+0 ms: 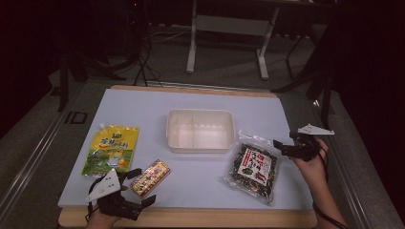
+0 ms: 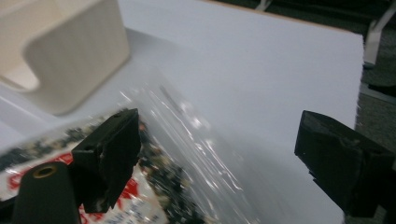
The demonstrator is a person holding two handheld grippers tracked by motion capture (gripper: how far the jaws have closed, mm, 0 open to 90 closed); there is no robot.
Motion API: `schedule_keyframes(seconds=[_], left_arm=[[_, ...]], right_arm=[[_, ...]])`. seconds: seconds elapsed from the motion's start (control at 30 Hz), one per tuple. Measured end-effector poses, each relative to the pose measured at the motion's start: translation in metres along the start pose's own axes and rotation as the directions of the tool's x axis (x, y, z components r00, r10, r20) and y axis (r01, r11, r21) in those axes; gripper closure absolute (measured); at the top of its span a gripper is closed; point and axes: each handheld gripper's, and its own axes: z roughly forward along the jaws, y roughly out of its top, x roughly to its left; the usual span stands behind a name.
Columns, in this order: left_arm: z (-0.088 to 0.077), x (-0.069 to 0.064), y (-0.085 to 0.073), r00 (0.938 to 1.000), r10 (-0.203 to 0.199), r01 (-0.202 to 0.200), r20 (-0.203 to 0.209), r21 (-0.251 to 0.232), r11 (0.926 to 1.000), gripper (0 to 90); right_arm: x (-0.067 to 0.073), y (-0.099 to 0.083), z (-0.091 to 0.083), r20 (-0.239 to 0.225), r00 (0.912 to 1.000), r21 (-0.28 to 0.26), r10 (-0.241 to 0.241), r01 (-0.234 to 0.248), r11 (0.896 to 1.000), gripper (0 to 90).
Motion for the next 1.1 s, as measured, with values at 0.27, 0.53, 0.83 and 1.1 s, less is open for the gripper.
schedule_keyframes(seconds=[0.27,0.53,0.83,1.1], left_arm=[[0.0,0.001,-0.001,1.0,-0.003,0.003,0.0,0.001,1.0,1.3],[0.001,0.001,-0.001,1.0,-0.005,0.005,0.001,0.004,1.0,1.3],[0.001,0.0,-0.001,1.0,-0.002,0.002,0.0,0.004,1.0,1.3],[0.002,0.001,-0.002,1.0,-0.008,0.008,0.003,0.006,0.9999,1.3]], right_arm=[[-0.017,-0.016,0.007,-0.011,0.9983,0.032,0.057,-0.057,0.998,18.2],[-0.029,-0.028,0.013,-0.011,0.9948,0.055,0.101,-0.1,0.993,19.9],[-0.037,-0.039,0.018,-0.03,0.9915,0.084,0.127,-0.124,0.989,20.8],[-0.046,-0.046,0.024,-0.044,0.9854,0.108,0.165,-0.159,0.981,21.3]])
